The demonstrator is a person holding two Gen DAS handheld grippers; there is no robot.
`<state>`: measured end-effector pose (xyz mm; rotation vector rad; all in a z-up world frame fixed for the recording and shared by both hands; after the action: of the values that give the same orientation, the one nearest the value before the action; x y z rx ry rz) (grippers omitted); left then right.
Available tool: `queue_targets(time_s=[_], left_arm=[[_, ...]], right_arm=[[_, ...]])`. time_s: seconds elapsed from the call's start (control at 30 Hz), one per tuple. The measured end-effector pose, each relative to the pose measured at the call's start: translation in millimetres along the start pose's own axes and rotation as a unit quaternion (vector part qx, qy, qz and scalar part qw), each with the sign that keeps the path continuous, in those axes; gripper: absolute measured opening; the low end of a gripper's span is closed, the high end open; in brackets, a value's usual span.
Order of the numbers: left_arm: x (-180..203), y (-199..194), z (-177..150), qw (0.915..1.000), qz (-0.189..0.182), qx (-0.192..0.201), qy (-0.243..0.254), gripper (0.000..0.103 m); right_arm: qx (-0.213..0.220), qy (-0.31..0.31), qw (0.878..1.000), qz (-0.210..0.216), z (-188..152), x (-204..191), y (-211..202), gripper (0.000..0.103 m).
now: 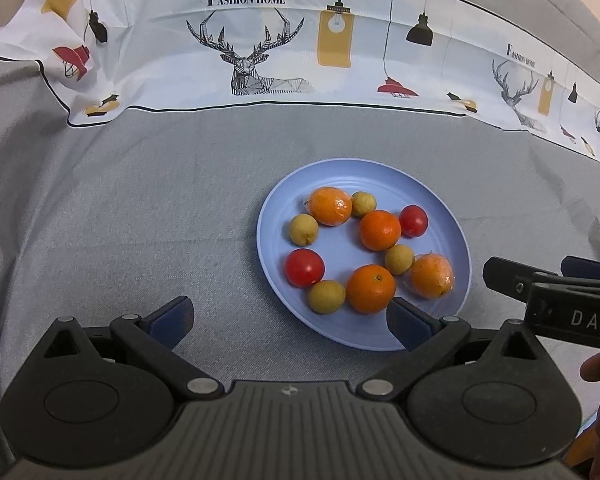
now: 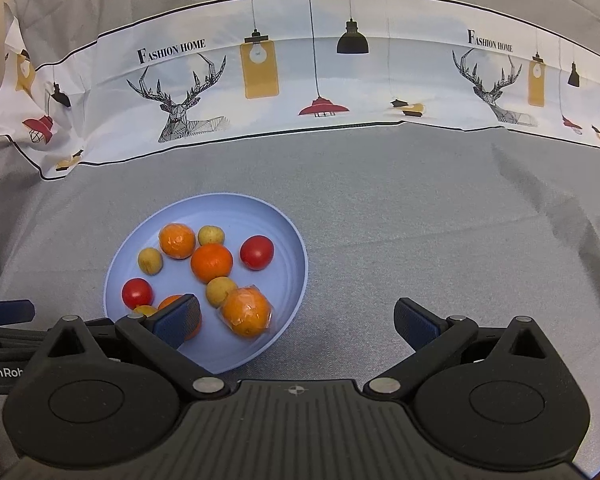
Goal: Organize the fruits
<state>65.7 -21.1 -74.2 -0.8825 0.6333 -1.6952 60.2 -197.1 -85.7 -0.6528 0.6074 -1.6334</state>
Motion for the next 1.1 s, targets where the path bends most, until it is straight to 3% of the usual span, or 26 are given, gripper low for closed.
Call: queue_targets(time_s=[1.1], left_arm=[[-1.8, 3.2, -2.7, 1.0000, 0.001, -0.005, -0.001, 0.103]], right_arm=[[-0.003, -0.003, 1.000, -0.002, -1.3, 0.5, 4.3, 0.102]])
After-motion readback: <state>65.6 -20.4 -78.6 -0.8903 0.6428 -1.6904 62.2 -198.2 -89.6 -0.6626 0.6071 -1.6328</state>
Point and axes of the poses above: each gripper's, at about its wrist camera, not at the fingertips, and y roughly the way its jaws point, x to its right, z to its top, the point moved 7 cm from there along y, roughly the way its jaws point, and after that the axes turned 14 degrees about -z, right-handed, at the moved point
